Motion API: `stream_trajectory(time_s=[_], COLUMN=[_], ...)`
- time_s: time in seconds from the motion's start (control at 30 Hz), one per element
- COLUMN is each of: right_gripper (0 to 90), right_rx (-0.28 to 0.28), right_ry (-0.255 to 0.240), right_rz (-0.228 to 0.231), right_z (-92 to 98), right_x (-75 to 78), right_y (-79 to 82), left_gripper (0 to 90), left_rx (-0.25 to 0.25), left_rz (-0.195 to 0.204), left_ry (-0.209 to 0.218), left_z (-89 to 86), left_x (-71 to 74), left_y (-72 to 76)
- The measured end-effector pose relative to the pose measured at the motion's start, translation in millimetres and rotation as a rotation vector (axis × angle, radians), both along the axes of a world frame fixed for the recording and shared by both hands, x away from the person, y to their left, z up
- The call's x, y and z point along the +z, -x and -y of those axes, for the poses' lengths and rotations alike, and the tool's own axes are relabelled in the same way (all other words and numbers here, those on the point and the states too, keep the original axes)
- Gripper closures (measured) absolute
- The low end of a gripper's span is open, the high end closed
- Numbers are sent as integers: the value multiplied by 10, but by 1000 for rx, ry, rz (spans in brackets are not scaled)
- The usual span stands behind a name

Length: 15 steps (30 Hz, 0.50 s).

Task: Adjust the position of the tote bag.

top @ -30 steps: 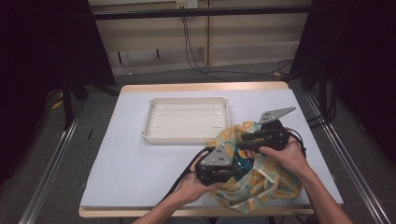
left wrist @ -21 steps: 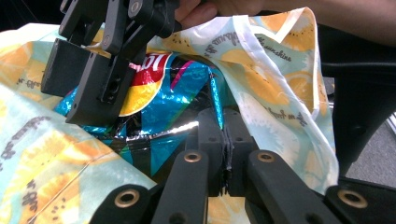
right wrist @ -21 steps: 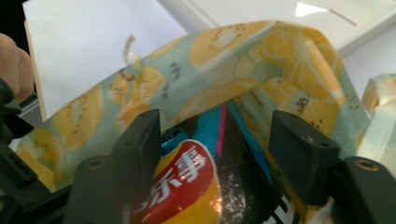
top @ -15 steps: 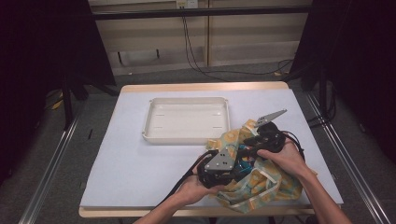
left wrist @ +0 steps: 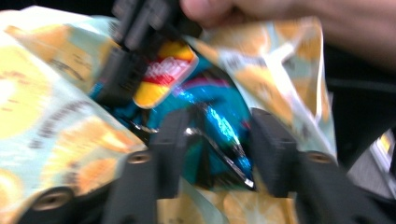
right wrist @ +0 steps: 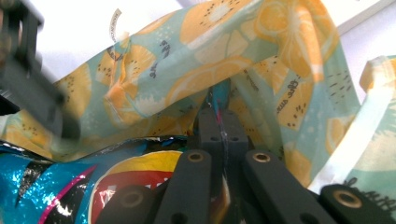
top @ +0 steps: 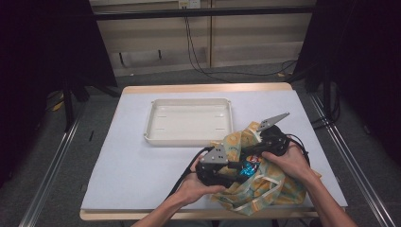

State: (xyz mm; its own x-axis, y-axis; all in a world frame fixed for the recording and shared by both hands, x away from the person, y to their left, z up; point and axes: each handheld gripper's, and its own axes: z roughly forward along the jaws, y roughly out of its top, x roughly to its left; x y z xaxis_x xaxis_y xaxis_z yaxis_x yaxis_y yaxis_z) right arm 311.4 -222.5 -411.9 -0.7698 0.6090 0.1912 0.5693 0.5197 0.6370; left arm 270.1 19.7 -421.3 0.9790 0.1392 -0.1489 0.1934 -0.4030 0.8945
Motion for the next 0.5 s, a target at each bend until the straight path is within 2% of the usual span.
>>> stream_trajectory(time_s=[0.03,0.1,0.13,0.17,0.2,0.27,0.3,0.33,0.4,0.5], right_gripper=[900,900,900,900,900,900,900,900,900,900], right_rx=[-5,4,-7,-7,-2,-3,-3,-9,-13,-9], right_ry=[2,-11,-9,-9,-30,-41,-41,-46,-47,-52], right_rz=[8,23,23,23,31,39,39,40,46,51], right_z=[-3,5,10,10,27,36,36,44,48,44], right_x=[9,27,48,48,65,75,75,85,99,105], right_y=[8,13,29,29,43,56,56,72,87,98], left_gripper=[537,519,510,509,494,432,366,332,259,273], left_rx=[0,47,78,78,163,216,216,234,231,245], left_rz=[-16,-29,-28,-28,-6,-15,-15,-45,-45,-43], left_ry=[27,66,72,72,23,19,19,15,-13,-24], left_z=[-32,-105,-129,-129,-144,-130,-130,-76,-16,16], left_x=[24,66,73,73,56,-22,-22,-105,-156,-175], left_y=[-25,-74,-108,-108,-164,-241,-241,-298,-325,-332])
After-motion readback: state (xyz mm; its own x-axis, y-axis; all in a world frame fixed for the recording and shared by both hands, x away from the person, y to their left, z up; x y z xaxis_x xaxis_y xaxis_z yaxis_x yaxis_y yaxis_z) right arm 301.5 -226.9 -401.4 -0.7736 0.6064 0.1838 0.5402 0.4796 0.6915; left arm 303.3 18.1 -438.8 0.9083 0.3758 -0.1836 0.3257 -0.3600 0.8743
